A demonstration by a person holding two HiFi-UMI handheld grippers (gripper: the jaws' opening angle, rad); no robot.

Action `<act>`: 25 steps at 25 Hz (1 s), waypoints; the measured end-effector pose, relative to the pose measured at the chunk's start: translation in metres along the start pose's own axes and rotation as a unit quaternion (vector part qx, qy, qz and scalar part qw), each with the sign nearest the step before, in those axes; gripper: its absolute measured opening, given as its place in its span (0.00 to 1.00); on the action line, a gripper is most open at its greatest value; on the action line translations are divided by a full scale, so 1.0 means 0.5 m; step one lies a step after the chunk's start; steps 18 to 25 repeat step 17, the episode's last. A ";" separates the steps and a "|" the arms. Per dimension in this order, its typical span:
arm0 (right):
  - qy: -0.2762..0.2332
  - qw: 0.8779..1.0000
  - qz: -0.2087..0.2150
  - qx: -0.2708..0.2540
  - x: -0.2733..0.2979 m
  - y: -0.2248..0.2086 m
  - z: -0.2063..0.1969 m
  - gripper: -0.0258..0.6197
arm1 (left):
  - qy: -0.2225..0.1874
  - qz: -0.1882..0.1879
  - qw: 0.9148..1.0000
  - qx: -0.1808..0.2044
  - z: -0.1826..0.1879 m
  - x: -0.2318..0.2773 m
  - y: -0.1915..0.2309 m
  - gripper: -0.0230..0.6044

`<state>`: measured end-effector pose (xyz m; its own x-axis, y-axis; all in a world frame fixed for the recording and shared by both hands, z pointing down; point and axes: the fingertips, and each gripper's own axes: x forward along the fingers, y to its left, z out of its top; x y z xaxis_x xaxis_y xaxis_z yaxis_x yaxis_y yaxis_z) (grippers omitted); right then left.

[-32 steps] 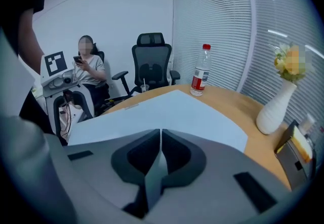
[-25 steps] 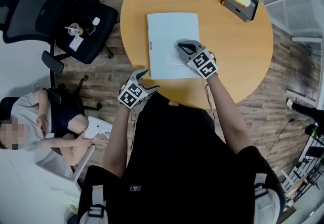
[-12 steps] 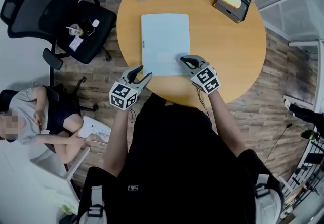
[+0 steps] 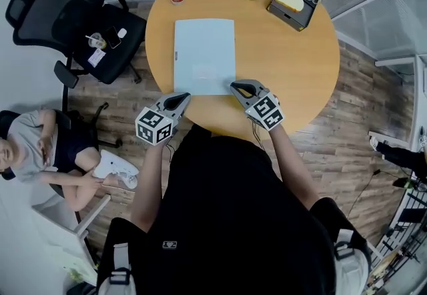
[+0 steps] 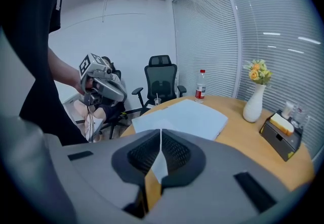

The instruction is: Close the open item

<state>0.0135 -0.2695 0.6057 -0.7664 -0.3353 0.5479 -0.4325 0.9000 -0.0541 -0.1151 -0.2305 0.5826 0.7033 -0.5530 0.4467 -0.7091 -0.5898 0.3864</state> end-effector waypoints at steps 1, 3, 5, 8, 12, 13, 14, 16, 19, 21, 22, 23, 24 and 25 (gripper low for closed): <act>-0.002 1.000 0.003 -0.004 -0.006 0.001 0.001 0.05 | 0.001 0.002 1.000 0.001 0.001 0.004 -0.007 0.05; -0.006 1.000 0.005 -0.008 -0.021 0.001 -0.002 0.05 | -0.002 0.004 1.000 0.001 0.007 0.013 -0.026 0.05; -0.008 1.000 0.009 -0.011 -0.032 0.001 -0.009 0.05 | -0.007 0.005 1.000 0.002 0.013 0.016 -0.044 0.05; -0.011 1.000 0.014 -0.014 -0.045 0.004 -0.018 0.05 | -0.009 0.004 1.000 0.004 0.016 0.015 -0.068 0.05; -0.015 1.000 0.020 -0.016 -0.064 0.005 -0.026 0.05 | -0.010 0.008 1.000 0.010 0.019 0.022 -0.092 0.05; -0.015 1.000 0.021 -0.016 -0.069 0.007 -0.030 0.05 | -0.013 0.010 1.000 0.010 0.019 0.023 -0.097 0.05; -0.015 1.000 0.022 -0.016 -0.073 0.009 -0.034 0.05 | -0.015 0.013 1.000 0.008 0.019 0.023 -0.101 0.05; -0.016 0.999 0.024 -0.016 -0.081 0.015 -0.042 0.05 | -0.020 0.018 1.000 0.004 0.017 0.024 -0.108 0.05; -0.016 0.999 0.025 -0.016 -0.084 0.018 -0.045 0.05 | -0.021 0.020 1.000 0.002 0.016 0.024 -0.111 0.05; -0.016 0.999 0.025 -0.016 -0.084 0.018 -0.045 0.05 | -0.021 0.020 1.000 0.002 0.016 0.024 -0.111 0.05; -0.016 0.999 0.025 -0.016 -0.084 0.018 -0.045 0.05 | -0.021 0.020 1.000 0.002 0.016 0.024 -0.111 0.05; -0.016 0.999 0.025 -0.016 -0.084 0.018 -0.045 0.05 | -0.021 0.020 1.000 0.002 0.016 0.024 -0.111 0.05; -0.016 0.999 0.025 -0.016 -0.084 0.018 -0.045 0.05 | -0.021 0.020 1.000 0.002 0.016 0.024 -0.111 0.05; -0.016 0.999 0.025 -0.016 -0.084 0.018 -0.045 0.05 | -0.021 0.020 1.000 0.002 0.016 0.024 -0.111 0.05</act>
